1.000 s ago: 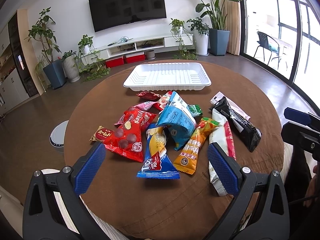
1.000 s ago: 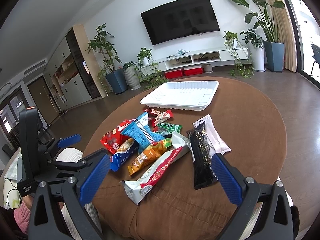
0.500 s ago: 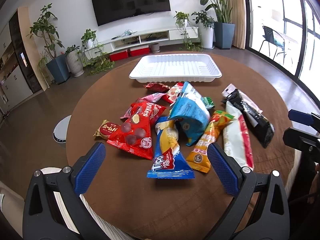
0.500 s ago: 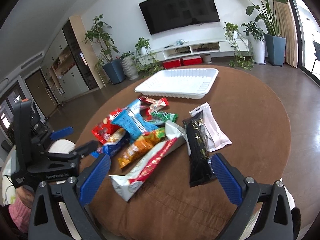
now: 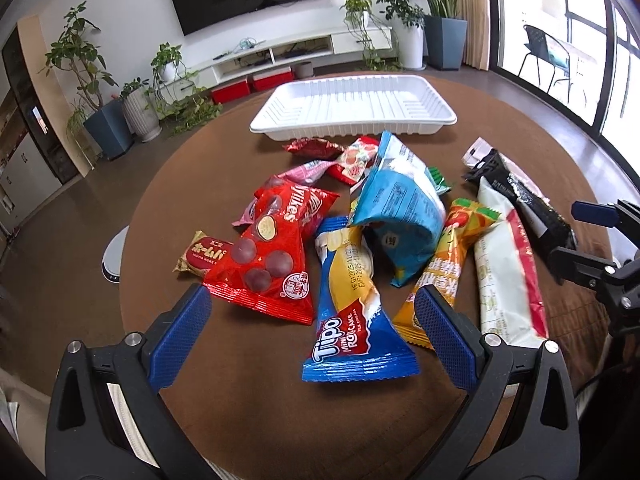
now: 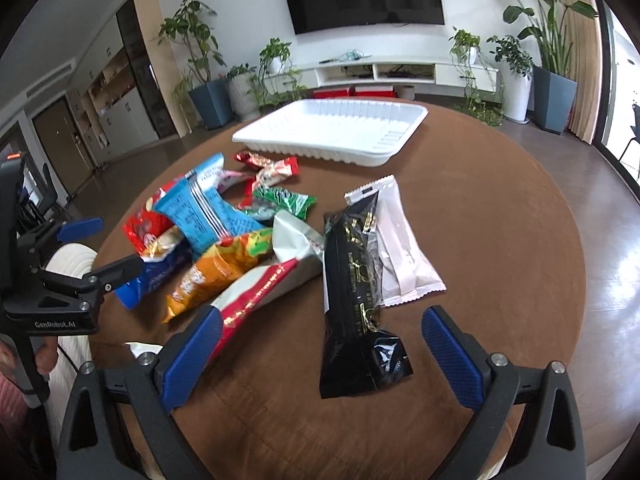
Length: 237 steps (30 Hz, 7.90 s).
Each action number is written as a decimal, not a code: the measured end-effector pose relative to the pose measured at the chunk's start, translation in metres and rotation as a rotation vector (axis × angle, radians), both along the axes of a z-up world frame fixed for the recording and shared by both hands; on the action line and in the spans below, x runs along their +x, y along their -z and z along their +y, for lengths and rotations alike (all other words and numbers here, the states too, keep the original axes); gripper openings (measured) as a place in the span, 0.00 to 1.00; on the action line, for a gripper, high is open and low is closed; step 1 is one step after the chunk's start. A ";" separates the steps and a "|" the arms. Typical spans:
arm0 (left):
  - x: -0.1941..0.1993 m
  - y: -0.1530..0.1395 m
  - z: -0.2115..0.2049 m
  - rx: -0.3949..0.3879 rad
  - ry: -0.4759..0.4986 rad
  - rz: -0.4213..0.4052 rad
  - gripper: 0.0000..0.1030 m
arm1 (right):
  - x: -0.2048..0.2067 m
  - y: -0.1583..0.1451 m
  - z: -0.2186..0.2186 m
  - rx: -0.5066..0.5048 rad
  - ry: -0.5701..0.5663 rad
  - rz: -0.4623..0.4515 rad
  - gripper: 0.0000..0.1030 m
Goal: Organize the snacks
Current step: 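Grasp the blue Tipo pack with the left tool while the right tool grasps the black bag, then carry the Tipo pack into the tray with the left tool while the right tool drops the black bag, then move the left tool to the red Mylikes bag while the right tool approaches the white striped pack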
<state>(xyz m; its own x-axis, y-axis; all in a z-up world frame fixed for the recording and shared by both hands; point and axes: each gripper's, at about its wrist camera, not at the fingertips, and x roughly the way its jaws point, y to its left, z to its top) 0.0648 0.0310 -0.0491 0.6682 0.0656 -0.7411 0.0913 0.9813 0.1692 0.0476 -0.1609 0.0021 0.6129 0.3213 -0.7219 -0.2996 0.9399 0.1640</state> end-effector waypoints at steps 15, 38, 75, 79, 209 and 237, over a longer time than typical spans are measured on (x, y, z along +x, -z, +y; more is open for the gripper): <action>0.048 0.026 0.013 -0.097 -0.027 0.122 0.96 | 0.015 -0.001 -0.001 0.035 -0.039 0.065 0.86; 0.093 0.059 0.019 -0.065 -0.022 0.183 0.84 | 0.051 0.000 -0.017 0.281 -0.078 0.235 1.00; 0.156 0.069 0.059 -0.374 0.054 0.240 0.25 | 0.036 0.033 -0.080 0.649 0.026 0.334 0.31; 0.157 0.066 0.066 -0.416 0.052 0.235 0.25 | 0.033 0.037 -0.087 0.745 0.038 0.344 0.31; -0.011 -0.089 0.119 -0.197 0.081 -0.010 0.60 | 0.006 -0.014 0.065 -0.192 -0.063 0.080 0.73; 0.038 -0.035 0.062 0.035 0.234 0.046 0.60 | 0.001 -0.011 0.088 -0.176 -0.123 0.101 0.73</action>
